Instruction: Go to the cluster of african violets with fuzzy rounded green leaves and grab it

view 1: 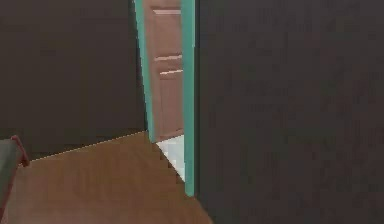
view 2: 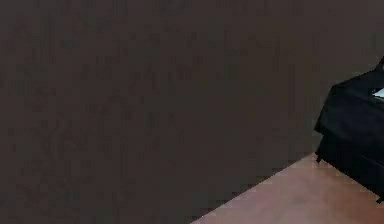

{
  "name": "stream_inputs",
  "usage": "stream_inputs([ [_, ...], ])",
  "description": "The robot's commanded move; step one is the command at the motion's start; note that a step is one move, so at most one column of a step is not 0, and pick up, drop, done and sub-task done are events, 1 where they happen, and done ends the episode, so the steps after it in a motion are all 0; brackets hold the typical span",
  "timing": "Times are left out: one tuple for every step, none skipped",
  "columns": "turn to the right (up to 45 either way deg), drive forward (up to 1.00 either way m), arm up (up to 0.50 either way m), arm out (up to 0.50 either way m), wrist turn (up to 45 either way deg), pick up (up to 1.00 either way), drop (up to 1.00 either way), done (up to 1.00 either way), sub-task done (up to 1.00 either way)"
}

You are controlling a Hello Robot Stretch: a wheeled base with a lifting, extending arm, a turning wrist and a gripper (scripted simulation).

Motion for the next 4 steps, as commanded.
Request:
stream_inputs([
  [-45.0, 0.00, 0.00, 0.00, 0.0, 0.00, 0.00, 0.00, 0.00],
  [-45.0, 0.00, 0.00, 0.00, 0.0, 0.00, 0.00, 0.00, 0.00],
  [-15.0, 0.00, 0.00, 0.00, 0.0, 0.00, 0.00, 0.00, 0.00],
  [-3.0, 0.00, 0.00, 0.00, 0.0, 0.00, 0.00, 0.00, 0.00],
])
